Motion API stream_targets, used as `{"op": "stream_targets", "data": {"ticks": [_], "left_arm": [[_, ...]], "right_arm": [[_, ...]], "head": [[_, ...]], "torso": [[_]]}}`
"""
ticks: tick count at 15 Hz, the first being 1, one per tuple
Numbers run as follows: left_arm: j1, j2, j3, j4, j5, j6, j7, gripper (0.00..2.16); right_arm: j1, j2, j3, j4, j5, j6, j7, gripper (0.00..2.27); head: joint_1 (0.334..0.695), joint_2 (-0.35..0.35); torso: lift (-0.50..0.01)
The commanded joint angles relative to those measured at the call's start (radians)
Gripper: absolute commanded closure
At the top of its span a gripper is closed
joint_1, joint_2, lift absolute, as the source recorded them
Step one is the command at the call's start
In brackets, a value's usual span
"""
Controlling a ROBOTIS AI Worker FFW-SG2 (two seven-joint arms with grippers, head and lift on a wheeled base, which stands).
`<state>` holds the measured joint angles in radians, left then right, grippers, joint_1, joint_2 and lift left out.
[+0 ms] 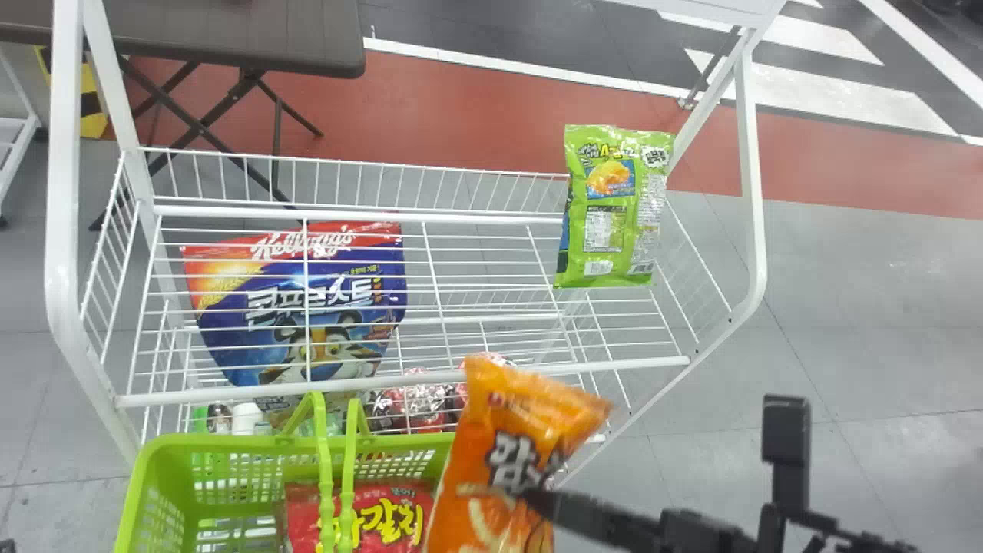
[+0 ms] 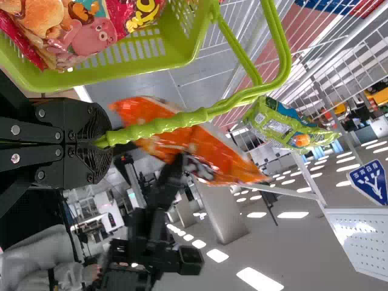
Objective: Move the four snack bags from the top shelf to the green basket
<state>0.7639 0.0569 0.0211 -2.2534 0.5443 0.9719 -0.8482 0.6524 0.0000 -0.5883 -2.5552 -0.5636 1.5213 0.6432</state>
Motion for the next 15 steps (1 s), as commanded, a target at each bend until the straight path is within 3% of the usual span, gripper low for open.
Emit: {"op": "stream_targets", "data": {"ticks": [1,9,15], "left_arm": [[0.0,-0.003,-0.012,-0.002,-0.009,0.0,0.0,1.16],[0.008,-0.003,-0.032,-0.014,-0.026,0.0,0.0,1.16],[0.005,-0.003,-0.03,-0.012,-0.026,0.0,0.003,1.16]], "right_arm": [[0.004,0.001,0.005,0.061,-0.055,0.051,0.0,2.13],[-0.142,0.001,0.159,0.254,-0.064,0.051,-0.059,2.12],[-0.123,0.001,0.334,0.25,-0.015,0.051,-0.086,2.12]], "head": [[0.695,-0.35],[0.695,-0.35],[0.695,-0.328]], "torso": [[0.0],[0.0],[0.0]]}}
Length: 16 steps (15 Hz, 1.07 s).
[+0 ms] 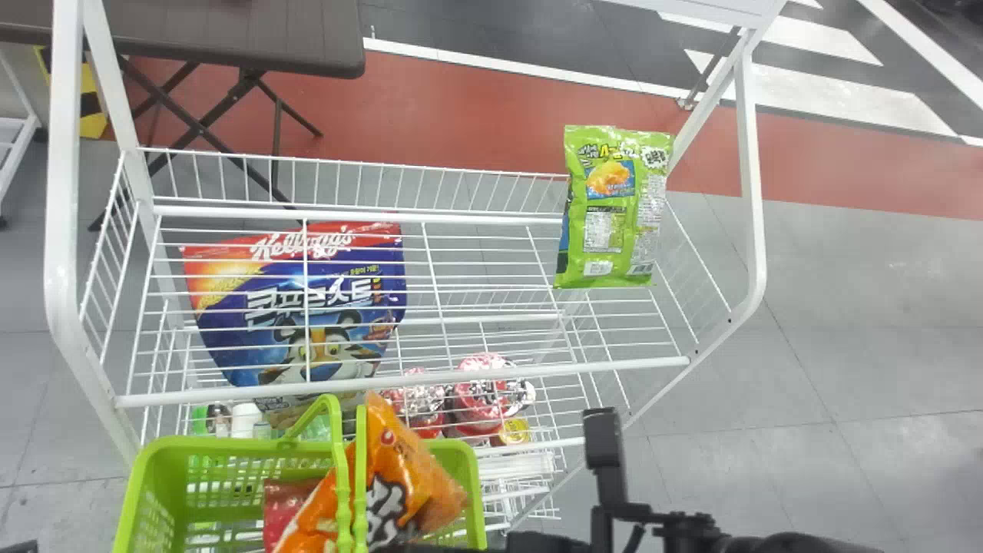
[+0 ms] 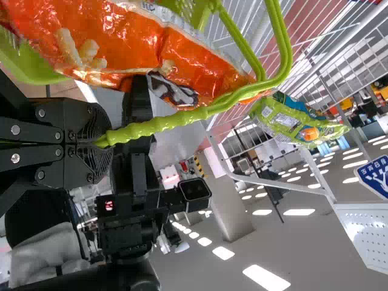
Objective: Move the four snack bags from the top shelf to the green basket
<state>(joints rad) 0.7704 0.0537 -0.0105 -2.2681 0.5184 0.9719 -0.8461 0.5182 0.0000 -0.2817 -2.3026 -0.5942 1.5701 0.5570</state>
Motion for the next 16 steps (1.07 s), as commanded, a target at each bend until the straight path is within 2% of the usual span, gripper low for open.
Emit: {"op": "stream_targets", "data": {"ticks": [1,3,8,9,10,11,14,16], "left_arm": [[-0.005,0.002,0.001,0.004,0.0,0.0,0.001,1.16],[-0.011,0.002,0.001,0.009,0.0,0.003,0.001,1.16],[-0.02,0.003,-0.002,0.01,0.0,0.003,0.007,1.16],[-0.02,0.003,-0.003,0.009,0.0,0.003,0.007,1.16],[-0.017,0.008,-0.002,0.007,0.002,0.003,0.005,1.16],[-0.016,0.008,0.0,0.005,0.003,0.006,0.005,1.16],[-0.011,0.011,0.003,0.002,0.008,0.006,0.005,1.16],[-0.01,0.008,0.001,0.001,0.006,0.006,0.005,1.16]], "right_arm": [[0.017,0.001,0.032,-0.001,0.028,0.002,0.0,2.12],[0.02,0.001,0.036,0.015,0.068,0.002,-0.002,2.12],[-0.044,-0.006,0.058,0.115,0.063,0.002,-0.019,2.1],[-0.053,-0.005,0.068,0.134,0.067,0.002,-0.039,1.76],[-0.055,-0.005,0.07,0.143,0.065,0.002,-0.045,0.97],[-0.055,-0.005,0.065,0.14,0.065,0.002,-0.045,0.0],[-0.03,-0.005,0.019,0.072,0.063,0.002,-0.071,0.04],[-0.001,-0.005,-0.024,0.015,0.067,0.002,-0.088,0.05]], "head": [[0.695,-0.306],[0.695,-0.286],[0.695,-0.308],[0.695,-0.298],[0.695,-0.292],[0.695,-0.285],[0.695,-0.279],[0.695,-0.318]], "torso": [[0.0],[0.0],[0.0],[0.0],[0.0],[0.0],[0.0],[0.0]]}}
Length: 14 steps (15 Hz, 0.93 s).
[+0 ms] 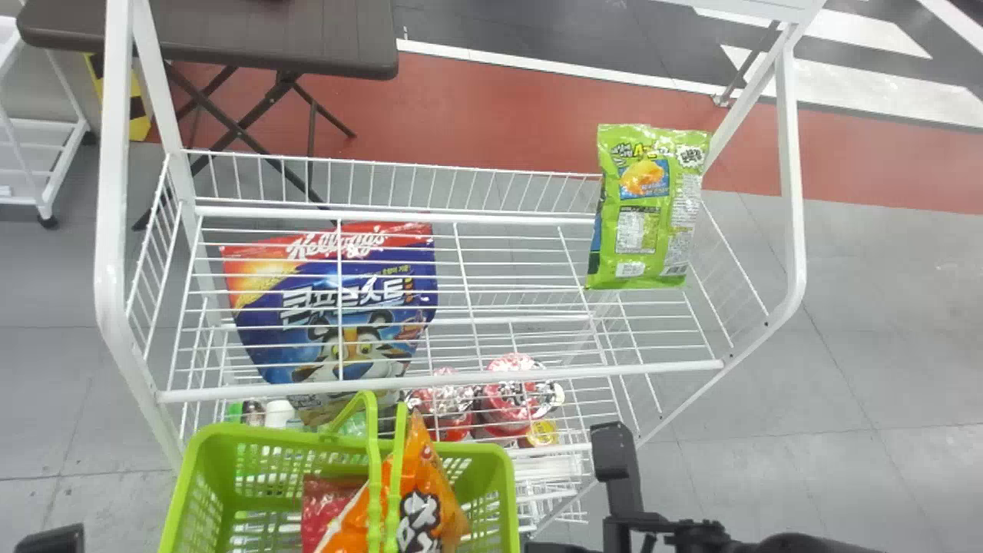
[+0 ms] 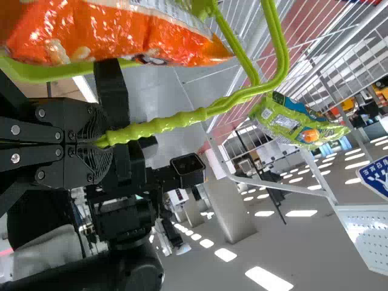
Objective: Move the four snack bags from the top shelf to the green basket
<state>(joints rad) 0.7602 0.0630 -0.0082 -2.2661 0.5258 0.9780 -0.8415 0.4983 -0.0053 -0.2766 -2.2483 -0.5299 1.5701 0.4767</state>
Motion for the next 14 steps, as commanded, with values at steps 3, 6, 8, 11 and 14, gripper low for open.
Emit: {"op": "stream_targets", "data": {"ticks": [3,6,8,11,14], "left_arm": [[0.001,-0.006,-0.006,-0.001,-0.004,0.0,0.001,1.16],[0.004,-0.008,-0.006,-0.003,-0.006,0.0,0.001,1.16],[0.005,-0.008,-0.004,-0.004,-0.007,0.0,0.001,1.16],[0.005,-0.015,-0.007,-0.004,-0.013,0.0,0.001,1.16],[0.001,-0.015,-0.018,-0.003,-0.024,0.0,0.002,1.13]], "right_arm": [[0.045,-0.001,-0.102,-0.102,-0.01,0.002,-0.023,0.05],[0.046,-0.001,-0.171,-0.154,-0.041,0.002,-0.021,0.05],[0.046,-0.001,-0.214,-0.192,-0.067,0.002,-0.013,0.05],[0.003,0.006,-0.266,-0.206,-0.065,0.002,-0.023,0.05],[-0.046,0.006,-0.233,-0.165,0.042,-0.052,-0.064,0.05]], "head": [[0.695,-0.35],[0.695,-0.35],[0.695,-0.35],[0.695,-0.35],[0.695,-0.35]], "torso": [[0.0],[0.0],[0.0],[0.0],[0.0]]}}
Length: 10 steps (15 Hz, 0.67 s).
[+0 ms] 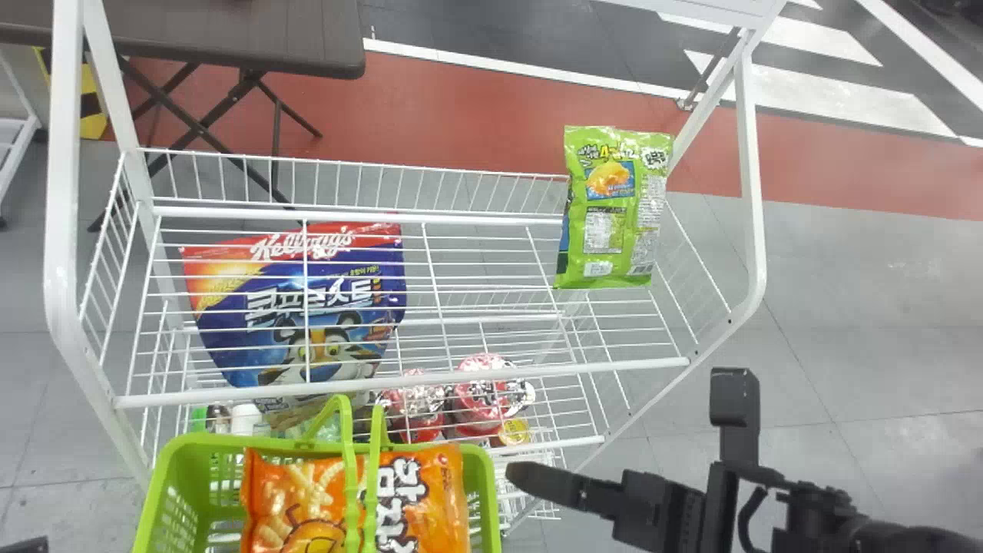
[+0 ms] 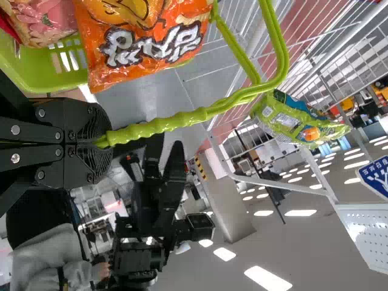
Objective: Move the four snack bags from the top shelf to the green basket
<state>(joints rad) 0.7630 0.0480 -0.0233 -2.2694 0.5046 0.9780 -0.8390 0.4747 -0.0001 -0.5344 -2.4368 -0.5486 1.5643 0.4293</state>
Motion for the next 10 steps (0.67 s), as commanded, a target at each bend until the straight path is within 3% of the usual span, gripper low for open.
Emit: {"op": "stream_targets", "data": {"ticks": [1,4,6,10], "left_arm": [[-0.004,0.0,-0.003,0.002,-0.005,0.0,0.0,1.13],[-0.005,0.003,0.002,0.004,-0.001,0.009,0.0,1.13],[-0.008,0.007,0.005,0.008,0.0,0.009,0.0,1.14],[-0.01,0.013,0.013,0.011,0.011,0.012,0.0,1.14]], "right_arm": [[-0.044,0.001,0.065,0.055,0.127,-0.224,-0.046,0.06],[-0.15,0.001,0.154,0.214,0.305,-0.724,-0.081,0.07],[-0.225,0.001,0.171,0.335,0.361,-1.028,-0.101,0.07],[-0.404,0.001,0.178,0.541,0.541,-1.139,-0.106,0.07]], "head": [[0.695,-0.35],[0.695,-0.35],[0.695,-0.35],[0.695,-0.35]], "torso": [[0.0],[0.0],[0.0],[0.0]]}}
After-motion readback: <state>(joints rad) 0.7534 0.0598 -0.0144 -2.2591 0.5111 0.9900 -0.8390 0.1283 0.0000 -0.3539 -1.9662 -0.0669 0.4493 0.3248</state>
